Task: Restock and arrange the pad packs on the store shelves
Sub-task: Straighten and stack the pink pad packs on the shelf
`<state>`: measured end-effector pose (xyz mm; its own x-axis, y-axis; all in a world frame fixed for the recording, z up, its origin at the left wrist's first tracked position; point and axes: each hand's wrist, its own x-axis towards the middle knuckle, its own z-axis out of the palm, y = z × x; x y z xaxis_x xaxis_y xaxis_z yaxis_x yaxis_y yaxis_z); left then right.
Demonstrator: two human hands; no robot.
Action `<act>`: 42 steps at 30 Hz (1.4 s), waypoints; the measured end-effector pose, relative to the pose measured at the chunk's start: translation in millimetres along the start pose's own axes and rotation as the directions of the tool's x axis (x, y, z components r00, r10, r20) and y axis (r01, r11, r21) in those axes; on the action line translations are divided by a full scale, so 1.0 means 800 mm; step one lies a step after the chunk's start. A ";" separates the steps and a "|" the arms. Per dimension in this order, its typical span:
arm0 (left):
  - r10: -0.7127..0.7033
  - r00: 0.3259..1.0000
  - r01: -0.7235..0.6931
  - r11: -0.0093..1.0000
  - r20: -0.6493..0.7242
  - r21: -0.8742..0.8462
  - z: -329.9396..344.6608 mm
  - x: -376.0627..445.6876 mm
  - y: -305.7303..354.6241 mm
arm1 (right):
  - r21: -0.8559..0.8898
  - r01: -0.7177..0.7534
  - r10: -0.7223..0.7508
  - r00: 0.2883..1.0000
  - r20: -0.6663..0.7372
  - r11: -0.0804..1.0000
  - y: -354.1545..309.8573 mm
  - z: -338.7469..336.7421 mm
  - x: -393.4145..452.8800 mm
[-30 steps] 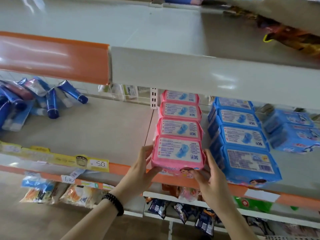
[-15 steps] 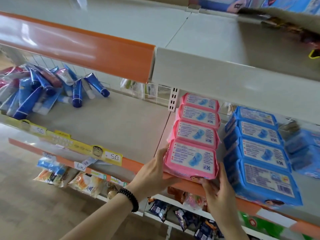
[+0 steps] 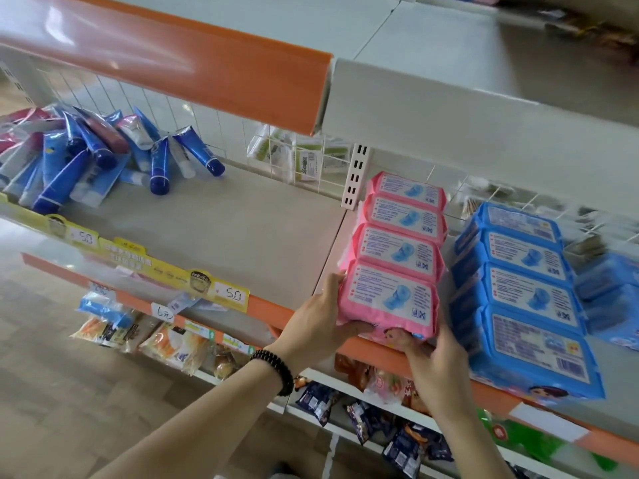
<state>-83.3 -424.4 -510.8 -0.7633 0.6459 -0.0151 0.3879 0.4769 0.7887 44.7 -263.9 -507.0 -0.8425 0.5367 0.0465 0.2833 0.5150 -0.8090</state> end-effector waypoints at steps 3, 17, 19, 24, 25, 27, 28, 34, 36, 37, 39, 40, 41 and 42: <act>-0.025 0.998 0.028 0.999 0.066 -0.041 -0.012 -0.007 0.000 | -0.002 -0.030 0.030 0.999 0.022 1.000 -0.001 -0.005 -0.005; 0.158 0.986 -0.163 0.979 0.047 0.123 -0.010 0.003 0.011 | -0.336 0.134 -0.147 0.989 -0.011 0.932 -0.044 -0.010 0.009; 0.156 0.986 -0.164 0.974 0.064 0.157 -0.013 0.011 0.014 | -0.424 0.140 -0.130 0.990 0.053 0.895 -0.045 -0.012 0.021; 0.163 0.982 -0.186 0.903 0.092 0.387 -0.024 0.024 0.015 | -0.466 0.154 -0.077 0.981 0.180 0.871 -0.044 -0.017 0.041; 0.164 0.982 -0.188 0.901 0.093 0.391 -0.025 0.023 0.015 | -0.481 0.154 -0.065 0.978 0.196 0.863 -0.046 -0.017 0.045; 0.168 0.981 -0.193 0.908 0.098 0.372 -0.024 0.021 0.015 | -0.503 0.154 -0.048 0.975 0.217 0.851 -0.049 -0.018 0.049; 0.168 0.980 -0.194 0.912 0.103 0.362 -0.024 0.020 0.015 | -0.505 0.161 -0.051 0.973 0.224 0.848 -0.050 -0.018 0.049; 0.118 0.969 -0.173 0.950 0.215 0.258 -0.041 0.016 0.016 | -0.470 0.141 -0.041 0.975 0.217 0.871 -0.044 -0.024 0.034; 0.105 0.967 -0.151 0.970 0.231 0.192 -0.049 0.011 0.013 | -0.445 0.105 -0.023 0.982 0.186 0.889 -0.041 -0.028 0.022; 0.099 0.968 -0.140 0.976 0.231 0.170 -0.052 0.008 0.010 | -0.428 0.099 -0.025 0.984 0.175 0.898 -0.039 -0.029 0.016; 0.085 0.973 -0.121 0.979 0.214 0.163 -0.054 0.001 0.004 | -0.396 0.097 -0.035 0.986 0.163 0.913 -0.037 -0.031 0.005; 0.068 0.976 -0.105 0.980 0.208 0.169 -0.054 -0.002 0.000 | -0.387 0.097 -0.038 0.987 0.158 0.917 -0.036 -0.031 0.004; 0.047 0.977 -0.082 0.982 0.206 0.168 -0.052 -0.005 -0.002 | -0.382 0.095 -0.037 0.987 0.156 0.919 -0.036 -0.030 0.003; 0.029 0.978 -0.063 0.985 0.207 0.159 -0.049 -0.006 -0.003 | -0.383 0.089 -0.030 0.987 0.157 0.920 -0.035 -0.030 0.005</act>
<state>-101.1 -451.8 -488.5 -0.6280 0.7690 -0.1191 0.5124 0.5238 0.6805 44.6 -260.4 -469.8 -0.9121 0.4093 -0.0220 0.3611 0.7769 -0.5158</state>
